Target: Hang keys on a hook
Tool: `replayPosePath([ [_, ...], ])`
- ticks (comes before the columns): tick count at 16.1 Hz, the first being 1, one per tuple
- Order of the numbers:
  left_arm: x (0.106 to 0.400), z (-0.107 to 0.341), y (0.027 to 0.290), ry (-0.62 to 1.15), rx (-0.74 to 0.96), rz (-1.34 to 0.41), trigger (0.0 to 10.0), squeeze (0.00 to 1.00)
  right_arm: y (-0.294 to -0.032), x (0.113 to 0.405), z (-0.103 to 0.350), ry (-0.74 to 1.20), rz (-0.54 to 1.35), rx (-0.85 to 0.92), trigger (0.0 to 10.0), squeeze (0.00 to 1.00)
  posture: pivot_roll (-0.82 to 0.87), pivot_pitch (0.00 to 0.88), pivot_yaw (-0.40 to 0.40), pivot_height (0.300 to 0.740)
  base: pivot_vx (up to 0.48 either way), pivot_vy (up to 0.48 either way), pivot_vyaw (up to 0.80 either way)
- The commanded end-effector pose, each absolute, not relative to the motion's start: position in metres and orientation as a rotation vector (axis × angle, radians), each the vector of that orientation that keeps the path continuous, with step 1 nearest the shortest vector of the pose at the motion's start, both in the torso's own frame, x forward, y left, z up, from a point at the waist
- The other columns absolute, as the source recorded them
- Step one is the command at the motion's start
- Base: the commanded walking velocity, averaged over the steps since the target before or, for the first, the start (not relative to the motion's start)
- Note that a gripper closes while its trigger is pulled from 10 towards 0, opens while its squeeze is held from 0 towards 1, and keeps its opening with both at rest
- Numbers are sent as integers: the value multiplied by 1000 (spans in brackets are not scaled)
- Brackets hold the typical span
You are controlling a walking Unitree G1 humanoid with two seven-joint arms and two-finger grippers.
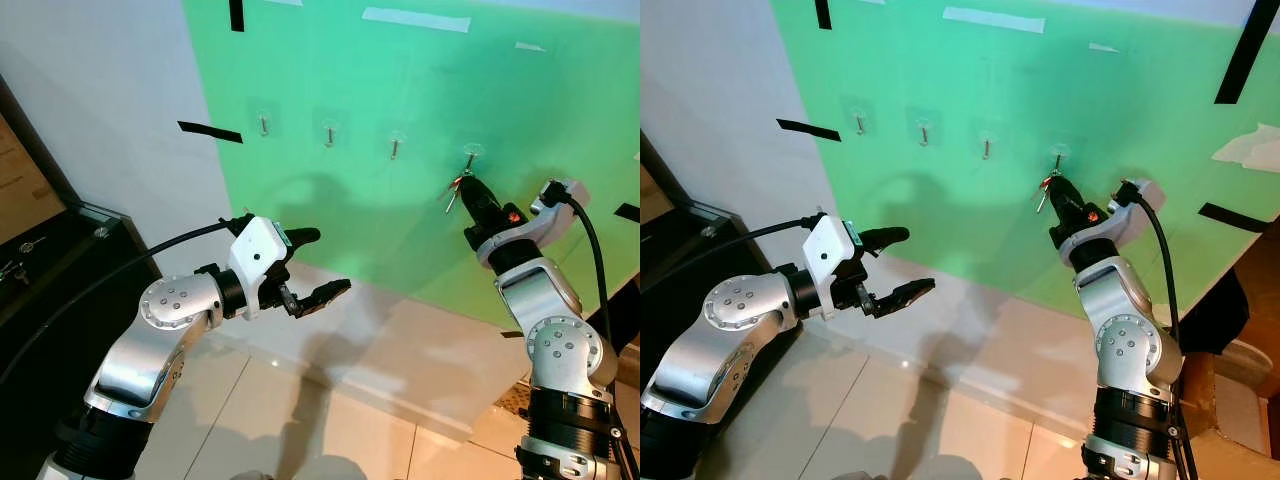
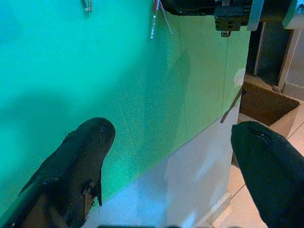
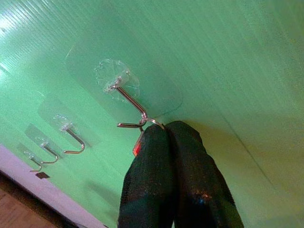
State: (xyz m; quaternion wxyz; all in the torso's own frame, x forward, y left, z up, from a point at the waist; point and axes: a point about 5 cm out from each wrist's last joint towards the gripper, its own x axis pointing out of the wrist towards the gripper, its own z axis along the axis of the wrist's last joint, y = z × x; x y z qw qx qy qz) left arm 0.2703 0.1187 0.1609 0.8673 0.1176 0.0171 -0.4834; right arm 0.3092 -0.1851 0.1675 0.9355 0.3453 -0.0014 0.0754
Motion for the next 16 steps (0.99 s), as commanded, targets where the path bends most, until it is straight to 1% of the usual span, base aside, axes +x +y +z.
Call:
replayPosePath([
  [1, 271, 167, 117, 16, 267, -1014, 10000, 0, -187, 305, 134, 176, 68, 698, 10000, 0, -58, 0, 30, 740, 0, 0, 0],
  [8, 272, 169, 118, 7, 267, -1009, 10000, 0, -188, 306, 130, 204, 51, 702, 10000, 0, -55, 0, 30, 740, 0, 0, 0],
  [12, 275, 180, 115, -35, 226, -1007, 10000, 0, -189, 305, 126, 224, 29, 692, 10000, 0, -56, 0, 35, 740, 0, 0, 0],
  [13, 275, 179, 115, -33, 228, -1009, 10000, 0, -189, 305, 125, 224, 23, 697, 10000, 510, -58, 0, 37, 740, 0, 0, 0],
  [14, 275, 179, 116, -31, 228, -1011, 10000, 0, -190, 305, 125, 224, 18, 700, 10000, 914, -58, 0, 37, 740, 0, 0, 0],
  [15, 275, 178, 115, -30, 228, -1012, 10000, 0, -191, 304, 125, 225, 13, 701, 10000, 1000, -58, 0, 38, 740, 0, 0, 0],
  [16, 275, 178, 116, -28, 228, -1013, 10000, 0, -191, 304, 124, 227, 8, 702, 10000, 1000, -57, 0, 38, 740, 0, 0, 0],
])
